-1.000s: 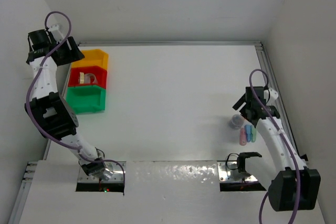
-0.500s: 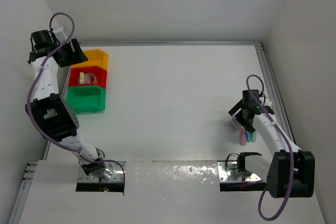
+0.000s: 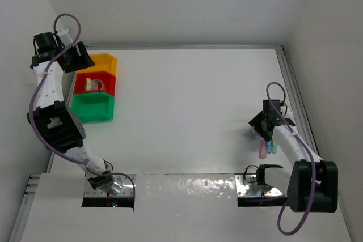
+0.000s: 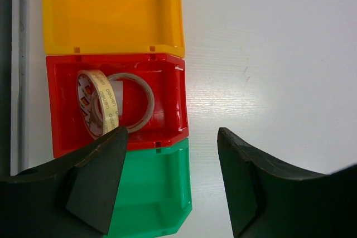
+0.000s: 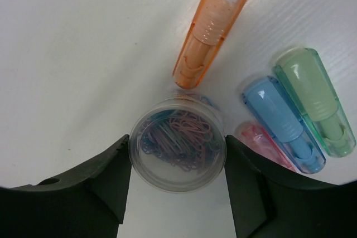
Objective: Sort the stationery into containers
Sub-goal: Pick up the stationery from the center of the board.
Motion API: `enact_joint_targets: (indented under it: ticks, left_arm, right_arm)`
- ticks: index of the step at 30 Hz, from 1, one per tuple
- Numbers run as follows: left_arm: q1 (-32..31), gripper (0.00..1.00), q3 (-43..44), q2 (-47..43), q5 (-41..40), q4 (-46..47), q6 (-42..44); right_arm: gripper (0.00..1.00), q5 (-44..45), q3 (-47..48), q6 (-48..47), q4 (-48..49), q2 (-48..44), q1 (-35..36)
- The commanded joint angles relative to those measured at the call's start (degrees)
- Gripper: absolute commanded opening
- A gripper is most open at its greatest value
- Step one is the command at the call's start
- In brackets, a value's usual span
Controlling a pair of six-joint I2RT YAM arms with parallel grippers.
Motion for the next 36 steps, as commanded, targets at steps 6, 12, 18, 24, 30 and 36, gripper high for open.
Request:
enact_joint_targets:
  ticks: [6, 12, 18, 24, 30, 36]
  left_arm:
    - [-0.4, 0.63, 0.7, -1.8, -0.2, -0.1, 0.4]
    - [-1.7, 0.63, 1.3, -1.8, 0.1, -0.8, 1.8]
    - [-6.3, 0.63, 2.0, -1.2, 3.4, -3.0, 5.2]
    - [-14.4, 0.64, 1.5, 0.6, 9.5, -6.4, 8.2]
    - [-24.0, 0.73, -0.5, 3.3, 16.2, -9.4, 11.1]
    - [-35.2, 0.75, -1.4, 5.9, 22.1, -9.3, 11.5]
  right_arm:
    - [0.55, 2.4, 0.4, -4.4, 2.6, 2.5, 5.0]
    - [0.48, 6.4, 2.3, -11.1, 2.4, 4.1, 9.6]
    - [0.42, 6.9, 3.6, -26.4, 8.4, 6.7, 20.0]
    - [0.4, 2.6, 4.7, -40.0, 16.3, 6.5, 29.8]
    - [0.37, -1.8, 9.3, -44.8, 22.8, 10.0, 36.4]
    - [0.35, -7.0, 16.5, -44.6, 27.0, 16.0, 40.7]
